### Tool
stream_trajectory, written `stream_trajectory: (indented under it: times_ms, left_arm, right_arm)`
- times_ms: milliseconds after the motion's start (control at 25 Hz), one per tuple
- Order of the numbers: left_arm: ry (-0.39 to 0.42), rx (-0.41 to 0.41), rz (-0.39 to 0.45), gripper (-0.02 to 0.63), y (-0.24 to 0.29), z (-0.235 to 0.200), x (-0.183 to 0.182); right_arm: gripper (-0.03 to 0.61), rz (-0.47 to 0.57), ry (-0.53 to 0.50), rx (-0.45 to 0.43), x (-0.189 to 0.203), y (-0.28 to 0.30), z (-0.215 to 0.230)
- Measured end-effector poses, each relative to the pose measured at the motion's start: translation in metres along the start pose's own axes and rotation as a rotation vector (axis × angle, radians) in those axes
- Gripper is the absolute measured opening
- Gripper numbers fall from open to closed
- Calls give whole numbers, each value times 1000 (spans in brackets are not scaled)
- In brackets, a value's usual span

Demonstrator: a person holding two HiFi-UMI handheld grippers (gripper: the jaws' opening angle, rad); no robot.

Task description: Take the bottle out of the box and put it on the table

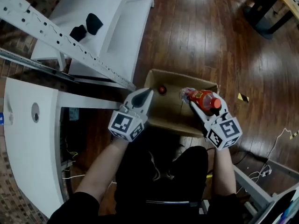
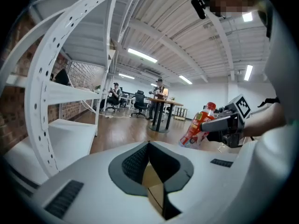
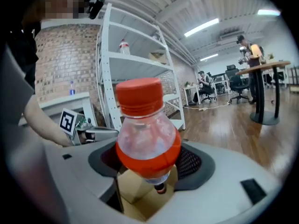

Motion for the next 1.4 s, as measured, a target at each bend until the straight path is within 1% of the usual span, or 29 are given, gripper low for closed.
stream_trajectory:
  times_ms: [80,240,440,560,680,760,800,920,1000,1080,1240,1320,1400]
  left_arm:
    - [-9,9,-34,5,-16,11,-26]
    - [-30,58,-57,3,-53,42,-93]
    - [-66,37,-78,3,-112,66,-161]
    - [-84,41,-94,3,-141,81,-191]
    - [-150,26,-94,3,-172,87,-216]
    - [-193,19,-78,3,-195,92,-234]
    - [-201,15,-78,3,-205,96,-243]
    - [-186,-4,-93,3,-228,106,-270]
    - [-179,-6,-42,3,-241,109,-294]
    - [-155,5,19,3,-248,114,-318]
    - [-73,31,98,3,-252,137,-359]
    - [-24,47,118,3,-255,149,-376]
    - [41,47,128,3,-258,158,-389]
  right_arm:
    - [318,6,32,-11,-27,-22,-16]
    - [318,-17,21,-15,-81,-78,-39]
    - [319,-19,49,18,-147,-170,-54]
    - [318,-18,59,52,-179,-217,-61]
    - [319,12,101,52,-210,-257,-73]
    - [320,26,104,47,-226,-282,-88]
    - [319,30,97,49,-233,-294,-95]
    - [320,44,76,66,-252,-326,-111]
    - [321,68,52,74,-268,-343,-119]
    - [319,106,25,79,-284,-358,-126]
    - [319,171,-7,85,-300,-382,-138]
    - [321,197,-20,78,-305,-390,-143]
    - [320,222,-29,70,-309,-396,-147]
Point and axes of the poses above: the fingertips, and each gripper's own axes: y forward along the fingers, z to its right, x out of its underside, the point moved 1 cm from there along -y, backward along the fingers, and after that the axes turned 12 degrees about -z, right-handed, at the moved point
